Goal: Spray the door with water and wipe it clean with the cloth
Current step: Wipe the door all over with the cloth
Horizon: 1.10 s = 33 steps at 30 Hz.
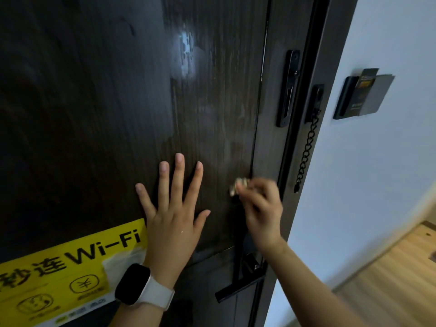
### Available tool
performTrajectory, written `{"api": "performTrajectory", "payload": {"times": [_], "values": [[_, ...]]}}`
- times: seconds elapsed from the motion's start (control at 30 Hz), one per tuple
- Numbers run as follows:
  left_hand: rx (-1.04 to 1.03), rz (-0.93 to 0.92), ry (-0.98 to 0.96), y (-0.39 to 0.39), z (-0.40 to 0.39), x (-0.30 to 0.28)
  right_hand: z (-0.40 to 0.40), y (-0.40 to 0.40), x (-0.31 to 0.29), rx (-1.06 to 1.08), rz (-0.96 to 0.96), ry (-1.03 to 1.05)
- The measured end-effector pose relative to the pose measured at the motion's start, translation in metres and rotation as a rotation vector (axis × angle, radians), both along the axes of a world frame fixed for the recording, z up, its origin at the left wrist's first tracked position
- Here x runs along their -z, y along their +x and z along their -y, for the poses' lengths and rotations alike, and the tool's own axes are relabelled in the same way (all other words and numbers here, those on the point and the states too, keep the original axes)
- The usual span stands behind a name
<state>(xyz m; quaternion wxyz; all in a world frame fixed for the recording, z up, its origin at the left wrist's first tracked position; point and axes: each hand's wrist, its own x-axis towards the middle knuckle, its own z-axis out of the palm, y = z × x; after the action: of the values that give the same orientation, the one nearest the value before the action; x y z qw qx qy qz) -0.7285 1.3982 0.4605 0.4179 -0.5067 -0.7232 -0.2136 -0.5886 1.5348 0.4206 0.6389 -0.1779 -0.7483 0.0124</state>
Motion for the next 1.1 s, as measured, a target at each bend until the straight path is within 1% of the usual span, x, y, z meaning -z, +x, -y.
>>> {"api": "performTrajectory", "payload": {"times": [0.03,0.1,0.17,0.2,0.37,0.43,0.47,0.53,0.67,0.7,0.77,0.83,0.87,1.03,1.1], "values": [[0.003,0.0,-0.001,0.0,0.0,0.0,0.001,0.004,0.014,-0.012,0.037,-0.025],[0.005,-0.003,0.002,0.0,-0.001,-0.001,0.001,0.009,0.021,-0.025,0.107,-0.029],[0.008,-0.006,0.012,0.001,0.0,-0.001,-0.001,0.014,0.003,-0.019,0.167,-0.004],[0.013,-0.004,0.013,0.002,0.0,0.0,-0.002,0.017,-0.013,-0.002,0.164,0.007],[0.036,0.027,0.024,0.005,0.002,-0.003,-0.027,0.022,-0.115,0.095,-0.05,0.077],[0.065,0.063,0.054,0.012,0.0,-0.004,-0.035,0.02,-0.127,0.1,-0.087,0.121],[0.08,0.072,0.063,0.017,-0.001,-0.003,-0.036,0.02,-0.121,0.105,-0.081,0.141],[0.125,0.057,0.061,0.026,-0.006,-0.002,-0.037,0.023,-0.084,0.108,-0.046,0.154],[0.167,0.048,-0.038,0.031,-0.023,0.003,-0.041,0.044,0.007,0.076,0.099,0.058],[0.153,0.046,-0.053,0.031,-0.026,0.004,-0.041,0.05,0.021,0.071,0.135,0.036],[0.108,0.026,-0.071,0.032,-0.032,0.006,-0.044,0.058,0.029,0.06,0.218,0.044],[0.073,0.011,-0.067,0.032,-0.036,0.008,-0.049,0.062,0.017,0.066,0.267,0.073],[0.064,0.007,-0.057,0.032,-0.037,0.009,-0.05,0.063,0.004,0.085,0.252,0.087],[0.05,-0.023,-0.036,0.032,-0.038,0.012,-0.061,0.052,-0.085,0.209,0.02,0.143],[0.055,-0.022,-0.027,0.031,-0.039,0.013,-0.065,0.046,-0.094,0.214,-0.039,0.154]]}}
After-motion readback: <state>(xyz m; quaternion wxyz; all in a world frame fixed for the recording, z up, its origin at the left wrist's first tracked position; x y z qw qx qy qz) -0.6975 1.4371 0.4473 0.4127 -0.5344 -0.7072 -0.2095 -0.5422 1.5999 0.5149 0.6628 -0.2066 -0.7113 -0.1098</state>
